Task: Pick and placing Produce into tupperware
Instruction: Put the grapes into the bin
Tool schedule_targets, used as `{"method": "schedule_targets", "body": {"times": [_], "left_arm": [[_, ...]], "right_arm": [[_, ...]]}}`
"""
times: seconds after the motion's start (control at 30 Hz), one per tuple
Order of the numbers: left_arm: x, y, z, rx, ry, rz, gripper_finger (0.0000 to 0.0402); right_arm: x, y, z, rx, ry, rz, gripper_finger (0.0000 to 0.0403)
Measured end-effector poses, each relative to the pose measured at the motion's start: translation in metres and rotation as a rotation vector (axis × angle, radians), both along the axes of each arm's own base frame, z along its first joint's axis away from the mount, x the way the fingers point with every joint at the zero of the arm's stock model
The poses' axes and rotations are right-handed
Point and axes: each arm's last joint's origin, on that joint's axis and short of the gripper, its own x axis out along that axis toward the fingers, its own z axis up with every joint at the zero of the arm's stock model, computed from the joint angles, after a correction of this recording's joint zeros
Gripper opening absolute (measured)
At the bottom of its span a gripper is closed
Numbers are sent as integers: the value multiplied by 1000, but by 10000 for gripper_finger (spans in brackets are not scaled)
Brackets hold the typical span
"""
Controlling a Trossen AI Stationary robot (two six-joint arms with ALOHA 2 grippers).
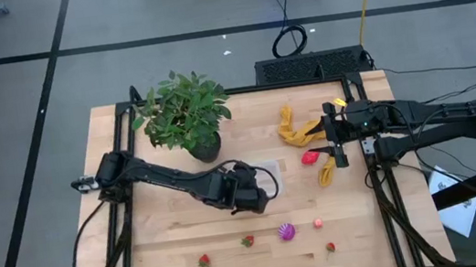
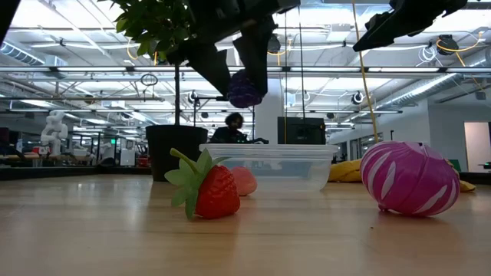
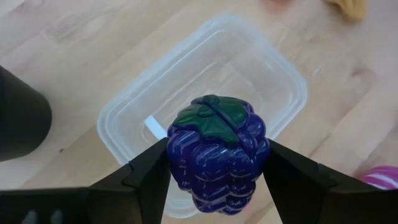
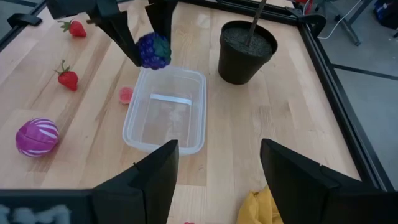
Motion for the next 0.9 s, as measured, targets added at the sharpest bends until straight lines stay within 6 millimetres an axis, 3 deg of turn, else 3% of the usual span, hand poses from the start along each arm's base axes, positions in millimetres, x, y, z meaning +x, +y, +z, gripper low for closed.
{"method": "schedule_targets", "body": {"times": [0.53,0.73,0.9], "left_arm": [[1,-20,5,132,-162,64,230],[12,-25,-16,136,-164,52,230],[15,-25,-22,125,-167,69,230]], "right_arm": [[0,0,0,1,-4,0,220],[0,0,0,-1,-4,1,220],[0,0,0,-1,-4,1,220]]}}
